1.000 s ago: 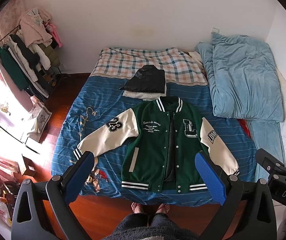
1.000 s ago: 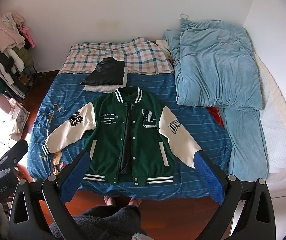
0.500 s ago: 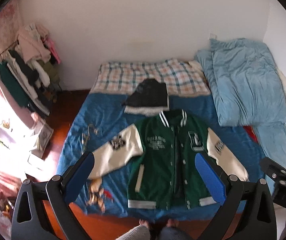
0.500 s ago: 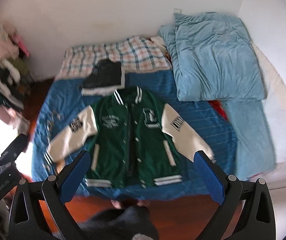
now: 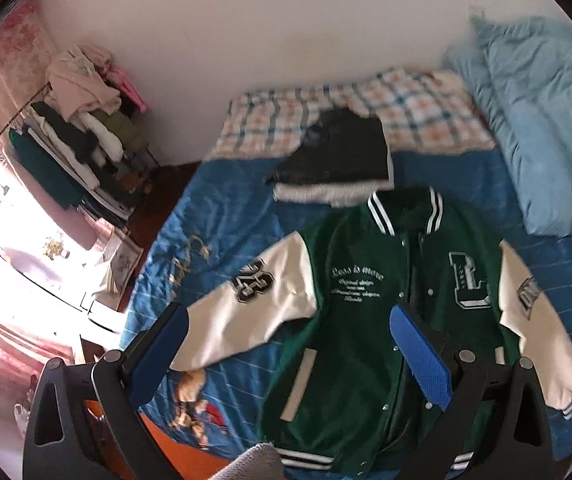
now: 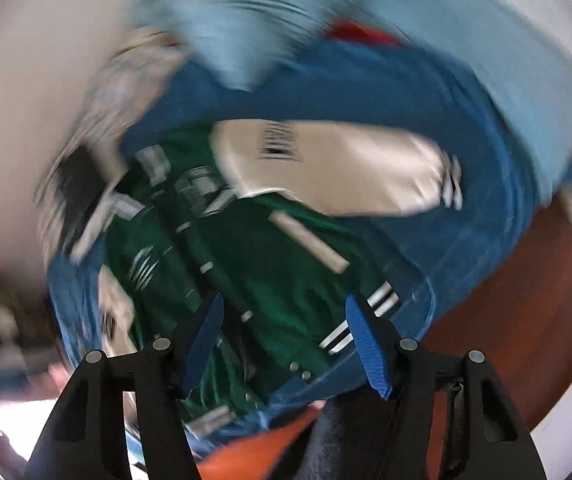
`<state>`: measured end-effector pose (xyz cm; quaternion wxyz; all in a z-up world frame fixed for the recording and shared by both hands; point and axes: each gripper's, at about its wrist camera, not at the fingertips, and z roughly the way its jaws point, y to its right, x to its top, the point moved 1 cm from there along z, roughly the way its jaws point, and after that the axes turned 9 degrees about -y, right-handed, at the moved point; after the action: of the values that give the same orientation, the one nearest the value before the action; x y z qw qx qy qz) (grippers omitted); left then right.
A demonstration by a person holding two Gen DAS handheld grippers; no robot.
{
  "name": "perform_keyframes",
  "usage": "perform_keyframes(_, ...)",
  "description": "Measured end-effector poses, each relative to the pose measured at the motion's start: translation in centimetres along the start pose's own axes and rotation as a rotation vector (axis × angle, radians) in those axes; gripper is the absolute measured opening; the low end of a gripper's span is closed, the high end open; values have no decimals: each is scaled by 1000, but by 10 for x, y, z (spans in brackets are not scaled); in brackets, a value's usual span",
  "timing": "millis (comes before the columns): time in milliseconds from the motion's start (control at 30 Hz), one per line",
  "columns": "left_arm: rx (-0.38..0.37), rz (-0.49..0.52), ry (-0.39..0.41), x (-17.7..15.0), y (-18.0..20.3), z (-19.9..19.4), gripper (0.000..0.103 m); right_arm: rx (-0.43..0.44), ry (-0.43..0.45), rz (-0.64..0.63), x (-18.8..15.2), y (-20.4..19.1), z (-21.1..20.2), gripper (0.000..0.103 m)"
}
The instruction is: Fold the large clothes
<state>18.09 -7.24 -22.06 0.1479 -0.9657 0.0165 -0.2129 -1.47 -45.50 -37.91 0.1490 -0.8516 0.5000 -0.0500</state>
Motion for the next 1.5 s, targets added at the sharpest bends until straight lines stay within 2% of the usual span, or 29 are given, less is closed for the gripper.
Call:
perform_keyframes(100, 31, 28, -32, -2, 39, 42, 103, -3, 11, 184, 49, 76, 53, 74)
perform_keyframes(133, 38, 39, -44, -1, 50, 55, 103, -30, 11, 253, 68, 107, 77, 76)
perform_keyframes(200, 66, 68, -83, -4, 77, 93, 103, -30, 4, 348, 98, 150, 119, 77)
perform_keyframes(267, 88, 85, -123, -9, 99, 126, 103, -36, -6, 433, 121, 180, 156, 77)
perform_keyframes(367, 112, 99, -186, -16, 130, 173, 103, 24, -15, 565, 152, 218, 207, 77)
perform_keyframes(400, 117, 106, -201, -16, 140, 185, 103, 60, -2, 603, 157, 225, 215, 79)
perform_keyframes(467, 123, 128, -233, -20, 161, 212, 103, 39, 44, 645, 171, 224, 221, 79)
perform_keyframes(533, 119, 153, -245, -20, 183, 227, 103, -6, 111, 620, 181, 214, 213, 57)
perform_keyframes(567, 113, 172, -242, -19, 196, 234, 103, -6, 136, 589, 188, 207, 209, 29)
perform_keyframes(600, 106, 191, -235, -18, 209, 238, 103, -15, 162, 559, 195, 198, 201, 20)
perform_keyframes(633, 96, 205, -232, -17, 220, 242, 103, -32, 192, 531, 197, 186, 192, 19)
perform_keyframes(800, 4, 284, -207, -6, 283, 239, 103, -88, 515, 297, 264, 136, 112, 18)
perform_keyframes(867, -37, 312, -188, -3, 311, 236, 103, -110, 563, 230, 306, 128, 104, 18)
perform_keyframes(900, -55, 325, -185, -2, 323, 236, 103, -127, 563, 215, 321, 125, 107, 20)
perform_keyframes(967, -81, 354, -180, 1, 349, 241, 103, -158, 472, 180, 366, 134, 136, 25)
perform_keyframes(1000, -81, 371, -175, 2, 362, 245, 103, -175, 391, 187, 386, 140, 156, 33)
perform_keyframes(1033, -76, 382, -171, 3, 372, 250, 103, -172, 312, 216, 401, 149, 174, 34)
perform_keyframes(1067, -74, 387, -168, 3, 379, 254, 103, -145, 254, 269, 408, 162, 186, 36)
perform_keyframes(1100, -73, 392, -170, 3, 383, 258, 103, -89, 239, 326, 407, 174, 190, 44)
perform_keyframes(1200, -74, 395, -174, 3, 388, 274, 103, 117, 255, 448, 385, 200, 189, 55)
perform_keyframes(1267, -87, 393, -178, -1, 390, 283, 103, 247, 223, 508, 375, 213, 204, 60)
perform_keyframes(1333, -109, 391, -158, -3, 392, 286, 103, 329, 191, 531, 373, 220, 224, 60)
perform_keyframes(1367, -119, 390, -140, -3, 392, 286, 103, 339, 187, 532, 374, 221, 232, 60)
perform_keyframes(1433, -140, 391, -111, -5, 393, 285, 103, 345, 234, 504, 371, 214, 236, 62)
perform_keyframes(1500, -171, 381, -96, -5, 392, 286, 103, 331, 278, 483, 390, 204, 239, 63)
